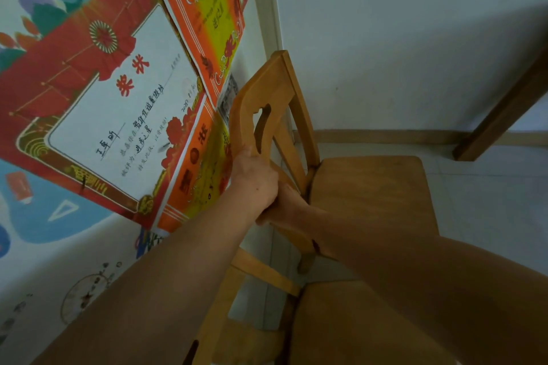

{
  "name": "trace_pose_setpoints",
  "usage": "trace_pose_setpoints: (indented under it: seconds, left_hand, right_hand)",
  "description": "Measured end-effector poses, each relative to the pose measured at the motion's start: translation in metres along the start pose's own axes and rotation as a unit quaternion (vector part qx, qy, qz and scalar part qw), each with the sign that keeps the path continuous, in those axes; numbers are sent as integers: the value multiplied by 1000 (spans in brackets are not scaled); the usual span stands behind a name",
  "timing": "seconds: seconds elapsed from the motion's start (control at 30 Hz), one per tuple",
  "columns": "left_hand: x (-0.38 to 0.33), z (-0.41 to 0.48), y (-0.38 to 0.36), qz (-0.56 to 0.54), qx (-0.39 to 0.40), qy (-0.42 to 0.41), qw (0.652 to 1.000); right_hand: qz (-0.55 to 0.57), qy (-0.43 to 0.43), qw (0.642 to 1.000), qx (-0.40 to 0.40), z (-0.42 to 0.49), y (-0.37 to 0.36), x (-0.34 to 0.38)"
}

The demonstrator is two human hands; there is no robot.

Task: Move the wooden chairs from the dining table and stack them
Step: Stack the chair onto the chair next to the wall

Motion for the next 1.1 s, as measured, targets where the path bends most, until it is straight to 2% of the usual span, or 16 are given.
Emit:
trace_pose_setpoints:
  seconds: [0.2,0.7,0.87,0.93,1.0,1.1]
  left_hand:
    - [15,-12,-23,2,-5,28,1000]
    - [7,-22,-31,-48,-22,73,996]
    - [-1,-22,-27,-58,-49,85,993]
    - [-5,-21,-23,-73,-62,82,992]
    - [-7,-21,-20,-81,-60,85,991]
    - [-8,-19,-19,-91,-59,90,990]
  right_hand:
    - [28,6,1000,9,10,-22,18]
    - [-17,31,999,39,2,-29,21]
    - [-143,60,985,79,-1,-20,23]
    - [-153,53,983,91,-4,-15,23]
    - [-167,19,983,70,-9,-11,19]
    - [-157,37,985,56,-10,-11,25]
Point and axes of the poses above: each hand's wrist, its own z-axis towards the middle knuckle, its own y-axis out of the back of the hand, x = y × z, the point moved 2 cm from there along z, towards the middle knuckle, and after that the axes turned 1 degree about -z, right-handed, at the moved point
